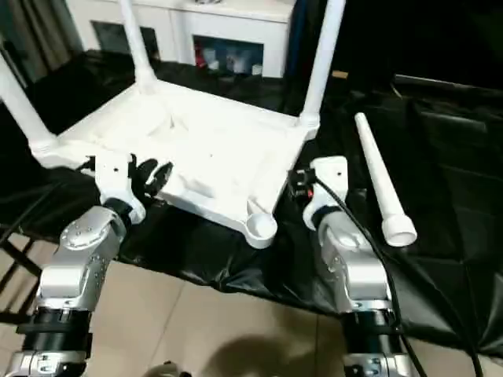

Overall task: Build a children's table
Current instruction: Rotate table base

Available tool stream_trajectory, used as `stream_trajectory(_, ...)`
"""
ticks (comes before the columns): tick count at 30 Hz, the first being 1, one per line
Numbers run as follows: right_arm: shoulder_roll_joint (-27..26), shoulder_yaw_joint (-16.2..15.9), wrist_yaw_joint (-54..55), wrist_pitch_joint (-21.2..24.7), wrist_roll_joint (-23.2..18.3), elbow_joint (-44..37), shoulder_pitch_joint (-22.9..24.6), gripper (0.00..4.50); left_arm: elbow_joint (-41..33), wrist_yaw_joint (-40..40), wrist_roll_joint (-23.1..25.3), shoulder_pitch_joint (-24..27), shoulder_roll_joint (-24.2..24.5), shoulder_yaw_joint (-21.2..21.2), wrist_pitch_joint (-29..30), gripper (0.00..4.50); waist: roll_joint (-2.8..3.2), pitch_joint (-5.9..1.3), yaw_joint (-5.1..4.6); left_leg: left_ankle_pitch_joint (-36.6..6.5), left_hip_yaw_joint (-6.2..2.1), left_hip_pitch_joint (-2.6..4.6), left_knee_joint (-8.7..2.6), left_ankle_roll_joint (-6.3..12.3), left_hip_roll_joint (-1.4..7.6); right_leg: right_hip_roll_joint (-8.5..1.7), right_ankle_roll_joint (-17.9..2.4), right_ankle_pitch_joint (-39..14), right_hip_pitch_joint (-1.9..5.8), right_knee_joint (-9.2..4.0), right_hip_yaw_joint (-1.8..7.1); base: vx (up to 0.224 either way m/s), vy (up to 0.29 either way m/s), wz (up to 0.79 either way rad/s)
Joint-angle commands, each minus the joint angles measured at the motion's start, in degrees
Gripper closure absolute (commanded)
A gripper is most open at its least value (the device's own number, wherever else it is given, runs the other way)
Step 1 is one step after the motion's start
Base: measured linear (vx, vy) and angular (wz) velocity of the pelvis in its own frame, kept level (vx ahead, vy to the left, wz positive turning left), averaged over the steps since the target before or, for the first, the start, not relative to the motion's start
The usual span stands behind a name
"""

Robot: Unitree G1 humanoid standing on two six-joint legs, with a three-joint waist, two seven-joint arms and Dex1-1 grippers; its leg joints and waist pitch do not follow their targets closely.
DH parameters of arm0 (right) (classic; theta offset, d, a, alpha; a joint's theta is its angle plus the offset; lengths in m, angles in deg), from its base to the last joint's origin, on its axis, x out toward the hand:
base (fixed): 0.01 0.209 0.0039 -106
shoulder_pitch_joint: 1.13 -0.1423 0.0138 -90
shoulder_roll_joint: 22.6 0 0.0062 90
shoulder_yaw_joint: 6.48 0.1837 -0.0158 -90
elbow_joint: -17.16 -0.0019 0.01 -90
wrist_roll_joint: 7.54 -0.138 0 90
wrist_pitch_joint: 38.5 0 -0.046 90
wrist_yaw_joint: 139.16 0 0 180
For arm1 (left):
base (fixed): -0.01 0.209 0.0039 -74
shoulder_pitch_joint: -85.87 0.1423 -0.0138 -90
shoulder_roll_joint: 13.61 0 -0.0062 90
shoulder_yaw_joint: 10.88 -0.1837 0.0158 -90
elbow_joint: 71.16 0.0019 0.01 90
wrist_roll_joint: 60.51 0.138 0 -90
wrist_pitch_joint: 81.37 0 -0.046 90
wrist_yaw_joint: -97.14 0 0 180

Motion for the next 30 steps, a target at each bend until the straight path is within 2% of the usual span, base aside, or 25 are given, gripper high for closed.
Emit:
stream_trajectory(1, 0.1, 0.0, 0.33, 1.35, -0.26, -1.57, 0.24, 2.32, 0.31, -0.04, -0.25, 0.33, 0.69, 0.25, -0.65, 2.32, -0.13, -2.8, -0.44, -14.08, -1.59, 5.7, -4.42, 0.01, 4.84, -3.01, 14.34, -27.38, -0.12, -7.06, 5.15, -0.01, 0.055, -0.41)
stream_trajectory(3, 0.22, 0.09, 0.62, 2.2, -0.28, -2.14, 0.17, 2.11, -0.02, -0.06, -0.37, 0.65, 1.05, 0.22, -0.58, 2.14, 0.91, -2.97, -1.64, -22.52, -3.88, 9.76, -6.89, -0.19, 11.52, -5.92, 9.4, -27.91, -2.59, -3.85, 3.34, -0.021, 0.068, -0.57)
stream_trajectory(4, 0.26, 0.18, 0.74, 2.45, -0.31, -2.33, 0.17, 2.02, -0.2, -0.04, -0.38, 0.84, 1.16, 0.23, -0.58, 2.04, 0.77, -2.32, -1.74, -33.5, -3.21, 8.9, -11.16, -1.28, 15.39, -8.72, 2.53, -12.29, -2.37, 5.79, 1.47, -0.009, 0.064, -0.61)
stream_trajectory(5, 0.25, 0.27, 0.83, 2.81, -0.34, -2.74, 0.25, 1.97, -0.33, 0.11, -0.56, 1.04, 1.22, 0.22, -0.65, 1.97, 0.36, -1.48, -1.63, -40.14, 2.04, 9.22, -11.62, -1.9, 12.85, -8.44, -0.14, -9.27, -3.37, 6.29, 0.49, 0.059, 0.013, -0.53)
stream_trajectory(6, 0.22, 0.34, 0.94, 3.26, -0.4, -3.2, 0.37, 1.9, -0.41, 0.2, -0.66, 1.2, 1.29, 0.2, -0.69, 1.9, -1.27, -1.83, -2.93, -40.72, 2.98, 10.11, -9.96, -1.73, 10.51, -8.39, -1.25, -11.03, -3.24, 3.84, 1.03, 0.101, -0.066, -0.53)
stream_trajectory(7, 0.22, 0.34, 0.94, 3.26, -0.4, -3.2, 0.37, 1.79, -0.41, 0.2, -0.66, 1.2, 1.29, 0.2, -0.69, 1.8, -2.61, -2.31, -2.89, -36.45, 5.7, 8.92, -2.78, -3.19, 1.73, -7.69, -4.44, -22.09, -2.19, -3.52, 4.89, 0.101, -0.066, -0.53)
stream_trajectory(8, 0.11, 0.33, 1.82, 3.68, 0.12, -4.02, 0.7, 1.69, -0.56, 0.37, -0.83, 1.45, 1.37, 0.19, -0.7, 1.7, -3.83, -2.89, 0.93, -17.87, 0.07, -0.96, 4.89, 2.47, -0.05, -18.5, -3.62, -34.98, 9.08, -7.14, 11.73, 0.176, -0.074, -0.67)
stream_trajectory(9, -0.03, 0.41, 2.26, 3.94, 0.19, -4.47, 0.9, 1.69, -0.65, 0.51, -0.89, 1.55, 1.45, 0.12, -0.62, 1.7, -3.83, -2.89, 0.93, -17.87, 0.07, -0.96, 4.89, 2.47, -0.05, -18.5, -3.62, -34.98, 9.08, -7.14, 11.73, 0.17, -0.047, -0.35)
stream_trajectory(10, -0.21, 0.56, 2.73, 4.43, 0.15, -5.0, 1.12, 1.51, -0.76, 0.7, -0.98, 1.65, 1.6, -0.05, -0.53, 1.54, -3.38, -4.11, 1.05, -3.41, -3.76, -5.3, 7.18, 4.56, -0.5, -17.05, -4.92, -26.09, 10.57, -5.18, 11.44, 0.17, -0.047, -0.35)
stream_trajectory(11, -0.21, 0.56, 2.74, 4.44, 0.16, -5.01, 1.13, 1.51, -0.76, 0.7, -0.98, 1.65, 1.61, -0.05, -0.53, 1.54, -3.37, -3.89, 0.04, 2.53, -4.4, -7.06, 6.91, 3.65, -0.8, -15.14, -6.9, -16.18, 10.43, -4.68, 8.1, 0.123, -0.048, -0.1)
stream_trajectory(12, -0.15, 0.49, 3.1, 4.61, 0.5, -5.25, 1.23, 1.42, -0.8, 0.7, -1.06, 1.7, 1.62, -0.1, -0.61, 1.44, -2.32, -4.01, 0.02, 5.92, -4.59, -6.62, 5.49, 3.5, -0.5, -14.36, -7.48, -14.07, 9.35, -5.13, 6.27, 0.131, -0.022, -0.12)
stream_trajectory(13, 0.07, 0.31, 3.68, 5.38, 1.11, -5.73, 1.37, 1.25, -0.82, 0.85, -1.0, 1.81, 1.72, -0.31, -0.59, 1.27, -0.76, -3.62, -0.5, 10.29, -4.18, -5.89, 1.06, 5.41, 0.1, -11.32, -6.45, -14.02, 8.01, -5.86, 3.06, 0.131, -0.022, -0.12)
stream_trajectory(15, 0.19, 0.68, 4.24, 5.88, 1.29, -5.88, 1.25, 1.13, -0.8, 0.99, -1.44, 1.88, 1.46, -0.21, -1.04, 1.16, 2.13, -3.46, -1.31, 5.66, -4.62, -2.38, -3.8, 6.06, 2.25, -7.98, -1.72, -16.29, 7.46, -6.6, 0.02, 0.172, 0.051, -0.16)
stream_trajectory(16, 0.49, 0.88, 4.57, 6.56, 1.39, -5.8, 0.86, 1.13, -0.83, 1.02, -1.54, 1.88, 1.34, -0.11, -1.49, 1.16, 3.66, -4.5, -4.23, -5.22, -11.57, 4.23, -5.8, 15.13, 8.51, -4.91, 1.57, -12.02, 1.99, 3.54, -0.55, 0.19, 0.071, -0.27)
stream_trajectory(17, 1.42, 1.11, 4.06, 8.11, 1.1, -5.29, -0.24, 1.07, -0.98, 1.48, -1.71, 1.82, 1.33, -0.16, -1.95, 1.08, 2.11, -5.73, -5.54, 7.83, -13.05, 6.68, -3.36, 23.23, 9.21, -5.95, 3.13, -6.47, -1.7, 5.59, 1.21, 0.206, 0.055, -0.17)
stream_trajectory(18, 1.42, 1.11, 4.06, 8.11, 1.1, -5.29, -0.24, 0.95, -0.98, 1.48, -1.71, 1.82, 1.33, -0.16, -1.95, 0.98, 1.62, -5.79, -5.82, 20.53, -13.12, 6.25, -2.19, 27.06, 8.92, -6.38, 5.23, -3.1, -2.71, 6.0, 2.05, 0.143, 0.045, 0.02)
stream_trajectory(19, 2.51, 1.04, 3.28, 9.61, 1.12, -4.59, -1.49, 0.82, -1.23, 1.93, -1.93, 1.72, 1.66, -0.37, -2.02, 0.85, 0.75, -6.02, -5.25, 48.72, -12.76, 5.6, 0.33, 30.1, 7.96, -8.09, 9.57, 5.16, -4.17, 4.58, 4.79, 0.143, 0.045, 0.02)
stream_trajectory(20, 3.2, 0.96, 3.13, 10.55, 1.49, -3.97, -2.31, 0.75, -1.35, 2.31, -2.13, 1.63, 1.99, -0.48, -2.06, 0.77, -0.1, -6.35, -5.31, 56.25, -12.46, 4.82, 1.37, 29.0, 6.49, -9.19, 10.55, 10.43, -4.11, 3.28, 6.27, -0.024, 0.075, -0.22)
stream_trajectory(21, 3.46, 0.99, 3.01, 10.83, 1.58, -3.69, -2.63, 0.7, -1.39, 2.55, -2.32, 1.56, 2.1, -0.53, -2.0, 0.72, -1.48, -6.35, -5.25, 56.65, -10.95, 2.02, 2.57, 25.58, 3.27, -10.02, 10.67, 18.67, -2.69, 1.39, 7.53, -0.099, 0.052, -0.2)
stream_trajectory(22, 4.36, 1.36, 2.29, 11.47, 1.4, -2.53, -3.99, 0.63, -1.68, 4.2, -3.3, 1.35, 2.74, -0.72, -1.57, 0.65, -2.92, -5.74, -3.64, 29.91, -5.46, -4.62, 1.56, 13.41, -3.5, -9.93, 10.52, 37.37, 1.65, 0.23, 6.75, -0.099, 0.052, -0.2)
stream_trajectory(24, 6.75, 2.32, 2.16, 11.53, 2.22, 2.46, -7.94, 0.39, -1.55, 7.1, -3.22, 0.49, 4.96, -1.85, -0.43, 0.4, -2.1, -6.09, -4.09, 11.67, -4.92, -4.06, -0.67, 5.32, -1.74, -9.65, 5.56, 35.4, 3.23, 0.3, 5.43, -0.041, -0.058, 0.02)
stream_trajectory(25, 8.12, 2.44, 1.56, 11.26, 2.69, 5.39, -9.89, 0.31, -1.34, 8.28, -3.11, -0.15, 5.9, -2.53, 1.23, 0.32, -2.01, -6.02, -4.4, 8.75, -4.62, -3.68, -0.99, 4.11, -1.43, -9.07, 3.82, 32.35, 3.22, -0.02, 5.25, -0.032, -0.076, 0.06)
stream_trajectory(27, 9.3, 2.04, 1.09, 11.08, 3.2, 7.97, -11.47, 0.23, -0.97, 9.07, -2.27, -0.71, 6.72, -3.39, 2.14, 0.25, -1.04, -4.95, -5.4, 2.95, -4.51, -3.56, -2.65, 1.06, -0.24, -8.22, -1.48, 18.13, 3.16, -1.01, 4.69, -0.062, -0.042, -0.04)
stream_trajectory(28, 10.44, 1.66, 0.95, 11.03, 3.7, 10.73, -13.15, 0.04, -0.52, 10.2, -1.45, -1.17, 7.55, -4.32, 2.2, 0.04, -0.97, -4.02, -5.88, -6.44, -4.09, -2.44, -3.59, -1.26, 0.76, -8.25, -4.53, 1.09, 2.53, -2.43, 4.97, -0.072, -0.033, -0.06)
stream_trajectory(30, 12.69, 0.38, -0.44, 10.28, 4.8, 16.75, -16.4, 0.04, 0.42, 13.23, -0.82, -2.06, 8.76, -6.11, 1.93, 0.04, -1.21, -3.2, -6.11, -15.57, -3.25, -1.66, -4.11, -3.19, 1.18, -8.07, -4.67, -14.84, 1.64, -3.62, 5.18, -0.084, -0.015, 0.01)
